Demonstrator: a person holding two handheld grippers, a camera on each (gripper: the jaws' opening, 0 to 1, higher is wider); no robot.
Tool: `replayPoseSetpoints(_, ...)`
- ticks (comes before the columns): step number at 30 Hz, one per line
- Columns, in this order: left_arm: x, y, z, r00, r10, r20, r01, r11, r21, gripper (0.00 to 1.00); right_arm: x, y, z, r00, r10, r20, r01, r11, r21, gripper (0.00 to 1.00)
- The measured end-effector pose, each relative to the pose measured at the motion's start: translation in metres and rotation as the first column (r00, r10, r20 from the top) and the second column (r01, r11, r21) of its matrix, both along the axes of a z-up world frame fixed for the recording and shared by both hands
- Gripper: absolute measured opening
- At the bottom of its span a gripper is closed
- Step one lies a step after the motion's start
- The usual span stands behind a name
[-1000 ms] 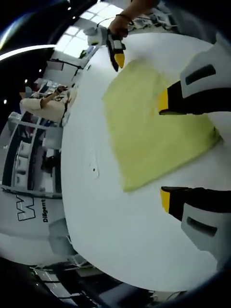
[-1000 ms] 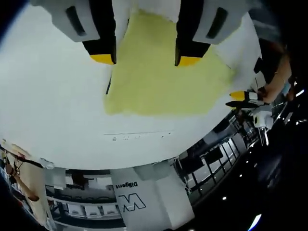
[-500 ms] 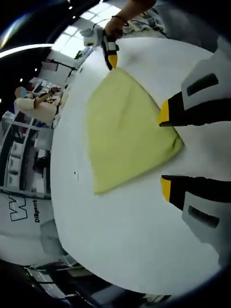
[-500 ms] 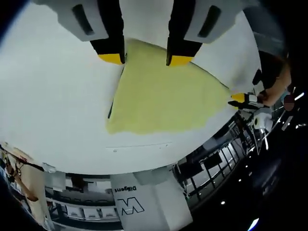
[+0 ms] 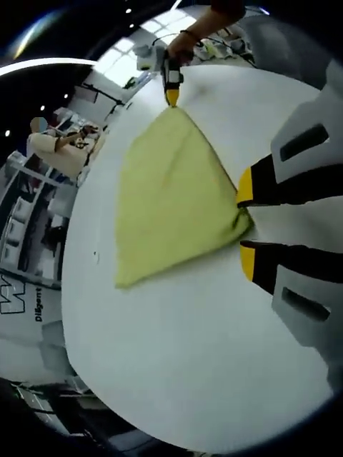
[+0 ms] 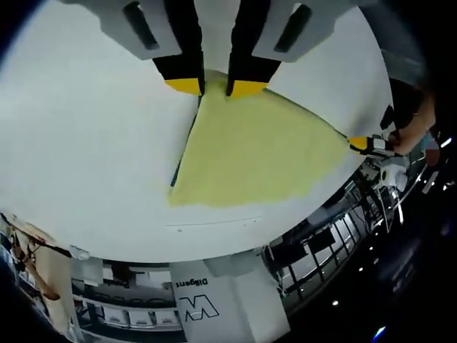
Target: Fold the garment on the visible template until the final outline fits inside the template.
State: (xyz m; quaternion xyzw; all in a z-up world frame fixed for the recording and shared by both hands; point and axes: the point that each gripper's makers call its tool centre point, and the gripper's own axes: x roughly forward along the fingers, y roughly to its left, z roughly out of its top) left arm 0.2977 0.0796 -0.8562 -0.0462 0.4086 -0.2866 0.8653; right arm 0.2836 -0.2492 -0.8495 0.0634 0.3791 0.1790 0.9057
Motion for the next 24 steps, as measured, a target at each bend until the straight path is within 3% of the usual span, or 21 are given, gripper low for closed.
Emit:
replayPoseSetpoints(4,-0.003,-0.004,-0.001,0.999,-0.032,0.004,0.032,0.999,0.000,0.00,0.000,0.000,-0.001,1.000,0.004,-0.002,-0.004,1.000,-0.004,0.03)
replayPoseSetpoints(12,-0.004,0.001,0.001,0.994,-0.097,0.049,0.095,0.994,0.048,0.00,0.000,-0.003,-0.002,1.000,0.014,-0.002,-0.014,1.000,-0.027,0.00)
replayPoseSetpoints(14,-0.005,0.005,0.000,0.990,-0.126,0.066,0.120,0.989,0.087,0.00,0.000,-0.004,-0.002,1.000,0.013,-0.006,-0.013,1.000,-0.028,0.00)
replayPoseSetpoints(24,-0.014,0.012,0.005,0.970,-0.224,0.100,0.209,0.968,0.140,0.00,-0.006,-0.005,-0.001,1.000,0.010,-0.018,-0.011,1.000,-0.028,0.00)
